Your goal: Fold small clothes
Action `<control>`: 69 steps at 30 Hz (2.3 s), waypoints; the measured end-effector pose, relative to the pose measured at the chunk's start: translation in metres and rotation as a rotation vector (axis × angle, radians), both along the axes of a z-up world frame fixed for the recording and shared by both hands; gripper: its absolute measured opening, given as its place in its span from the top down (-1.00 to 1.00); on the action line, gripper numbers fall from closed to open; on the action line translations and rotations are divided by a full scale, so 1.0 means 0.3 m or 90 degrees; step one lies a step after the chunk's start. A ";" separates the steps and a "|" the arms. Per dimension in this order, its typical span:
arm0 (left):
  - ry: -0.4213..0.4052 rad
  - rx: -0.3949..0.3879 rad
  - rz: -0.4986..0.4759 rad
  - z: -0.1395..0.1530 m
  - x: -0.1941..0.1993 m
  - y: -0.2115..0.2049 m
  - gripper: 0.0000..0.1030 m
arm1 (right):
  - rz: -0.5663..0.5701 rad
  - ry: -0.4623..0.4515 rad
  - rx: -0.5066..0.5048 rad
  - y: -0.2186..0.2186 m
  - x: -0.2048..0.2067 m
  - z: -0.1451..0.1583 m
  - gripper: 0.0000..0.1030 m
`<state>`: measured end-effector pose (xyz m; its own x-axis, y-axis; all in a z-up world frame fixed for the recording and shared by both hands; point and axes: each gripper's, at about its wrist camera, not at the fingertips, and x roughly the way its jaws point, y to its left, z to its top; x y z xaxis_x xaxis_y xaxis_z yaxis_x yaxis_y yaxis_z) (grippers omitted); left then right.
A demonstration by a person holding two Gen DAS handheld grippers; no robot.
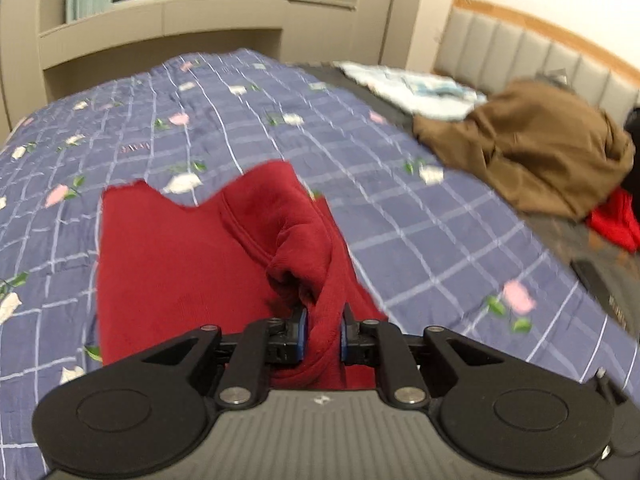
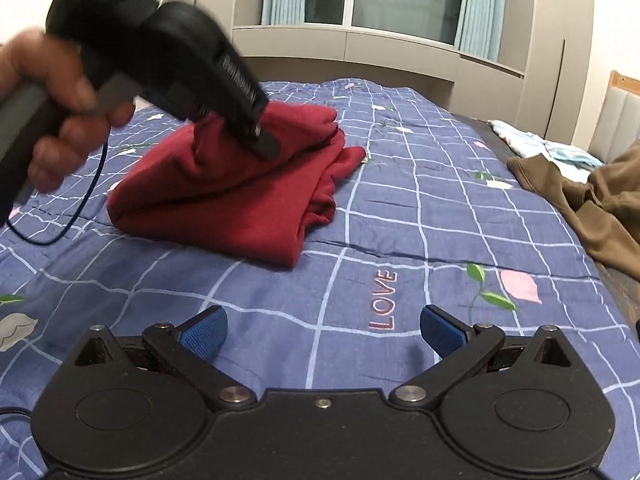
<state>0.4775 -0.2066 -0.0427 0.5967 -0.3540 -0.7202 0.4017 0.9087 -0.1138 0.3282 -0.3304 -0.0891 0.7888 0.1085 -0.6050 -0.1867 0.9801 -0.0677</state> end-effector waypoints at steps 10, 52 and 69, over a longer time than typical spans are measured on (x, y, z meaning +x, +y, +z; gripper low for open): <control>0.035 -0.106 0.020 0.048 -0.041 0.156 -0.48 | -0.044 0.005 0.027 -0.043 0.025 0.000 -0.99; -0.016 -0.028 0.303 -0.005 0.266 0.496 -0.99 | -0.097 -0.072 0.016 0.058 0.810 0.050 -0.99; 0.060 -0.023 0.343 -0.161 0.409 0.498 -0.92 | -0.131 -0.020 0.159 -0.069 0.798 -0.002 -0.99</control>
<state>0.6002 -0.0571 -0.0909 0.6334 -0.0412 -0.7727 -0.1332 0.9779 -0.1613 0.5676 -0.3512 -0.0897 0.8278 0.0867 -0.5543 0.0159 0.9840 0.1776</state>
